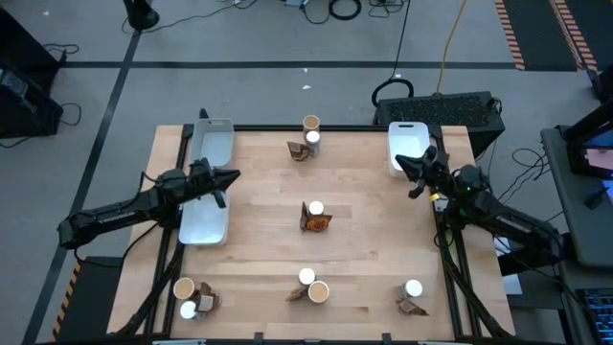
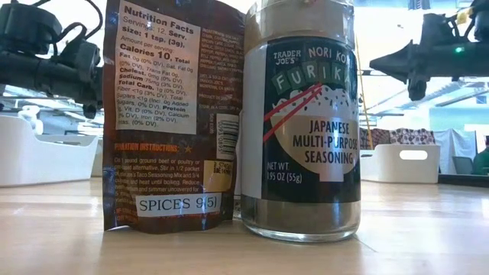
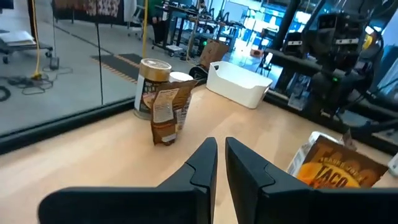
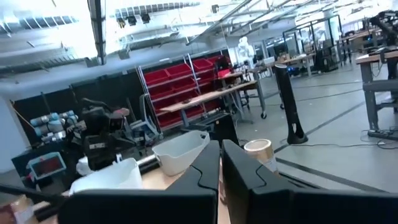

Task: Sort spices by type
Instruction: Put the top gold seasoning bottle into the right white bin

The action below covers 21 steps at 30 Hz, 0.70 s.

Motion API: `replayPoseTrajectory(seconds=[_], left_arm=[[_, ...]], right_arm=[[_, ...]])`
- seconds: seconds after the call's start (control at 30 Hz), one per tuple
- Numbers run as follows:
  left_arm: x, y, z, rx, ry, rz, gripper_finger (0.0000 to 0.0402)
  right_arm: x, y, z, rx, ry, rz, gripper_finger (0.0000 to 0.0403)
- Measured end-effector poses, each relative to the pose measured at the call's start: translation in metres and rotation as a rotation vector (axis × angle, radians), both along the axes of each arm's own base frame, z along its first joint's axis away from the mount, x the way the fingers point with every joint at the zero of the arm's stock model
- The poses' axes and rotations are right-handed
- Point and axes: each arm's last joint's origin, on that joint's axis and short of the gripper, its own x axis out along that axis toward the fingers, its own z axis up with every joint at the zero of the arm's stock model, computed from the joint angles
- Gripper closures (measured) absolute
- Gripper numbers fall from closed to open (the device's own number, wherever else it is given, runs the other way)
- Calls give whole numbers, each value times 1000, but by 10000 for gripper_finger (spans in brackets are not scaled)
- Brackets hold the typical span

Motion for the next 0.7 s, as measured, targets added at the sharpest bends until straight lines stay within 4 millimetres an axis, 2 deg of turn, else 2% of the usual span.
replayPoseTrajectory(seconds=[0.43,0.57,0.7], left_arm=[[0,0,16,49,-158,-1,363],[0,-2,16,61,-157,-54,363],[2,-6,17,113,-113,-225,363]], right_arm=[[19,-10,11,-54,-45,7,388],[29,-13,31,-65,-25,63,372],[45,-18,59,-72,50,141,354]])
